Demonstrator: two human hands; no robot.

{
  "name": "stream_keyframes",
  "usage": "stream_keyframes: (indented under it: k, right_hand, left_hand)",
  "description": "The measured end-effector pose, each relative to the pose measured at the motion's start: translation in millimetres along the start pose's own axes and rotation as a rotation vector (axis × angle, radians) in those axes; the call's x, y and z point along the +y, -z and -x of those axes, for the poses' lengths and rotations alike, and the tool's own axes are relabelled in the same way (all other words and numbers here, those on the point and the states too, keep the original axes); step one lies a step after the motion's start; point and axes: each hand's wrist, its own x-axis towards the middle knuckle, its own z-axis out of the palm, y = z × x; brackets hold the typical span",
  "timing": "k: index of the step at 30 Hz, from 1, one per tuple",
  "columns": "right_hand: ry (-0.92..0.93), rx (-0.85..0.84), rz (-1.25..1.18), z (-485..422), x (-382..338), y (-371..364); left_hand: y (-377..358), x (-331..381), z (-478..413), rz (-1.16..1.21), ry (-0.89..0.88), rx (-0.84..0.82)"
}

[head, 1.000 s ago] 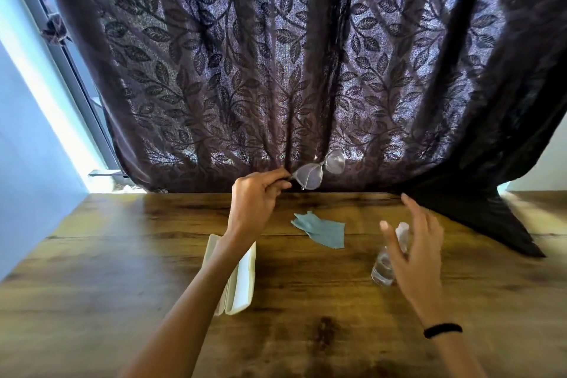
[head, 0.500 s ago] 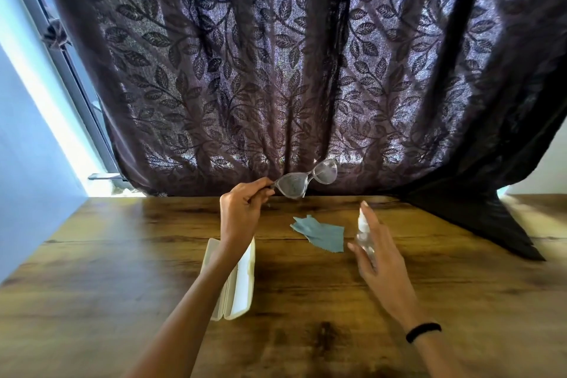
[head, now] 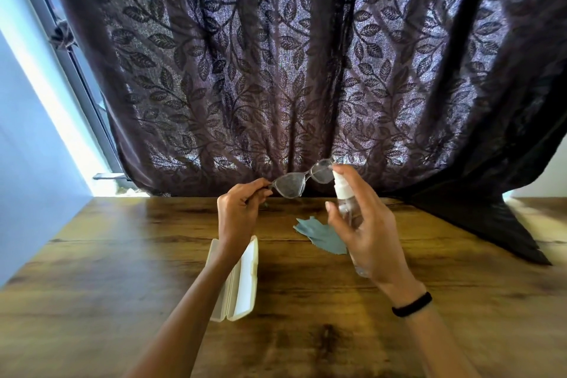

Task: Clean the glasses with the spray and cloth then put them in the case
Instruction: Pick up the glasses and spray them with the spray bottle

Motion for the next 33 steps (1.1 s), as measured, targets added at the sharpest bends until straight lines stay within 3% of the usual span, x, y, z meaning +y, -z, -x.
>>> stream_keyframes:
  k: [6, 22, 26, 33]
  right_hand:
    - [0.008, 0.014, -0.041, -0.8, 0.7, 3.7]
    - [-0.097, 0.297, 0.063, -11.8, 35.1, 27.5]
    - [-0.174, 0.337, -0.017, 5.2, 45.9, 29.2]
    - [-0.491, 0.260, -0.030, 57.8, 81.6, 26.8]
  left_hand:
    - [-3.2, -1.4, -0.9, -0.009, 0.003, 0.004]
    - [-1.4, 1.2, -0.3, -0.015, 0.001, -0.001]
    - [0.2, 0.4, 0.5, -0.021, -0.004, -0.009]
    - [-0.4, 3.3, 2.2, -0.002, 0.018, -0.010]
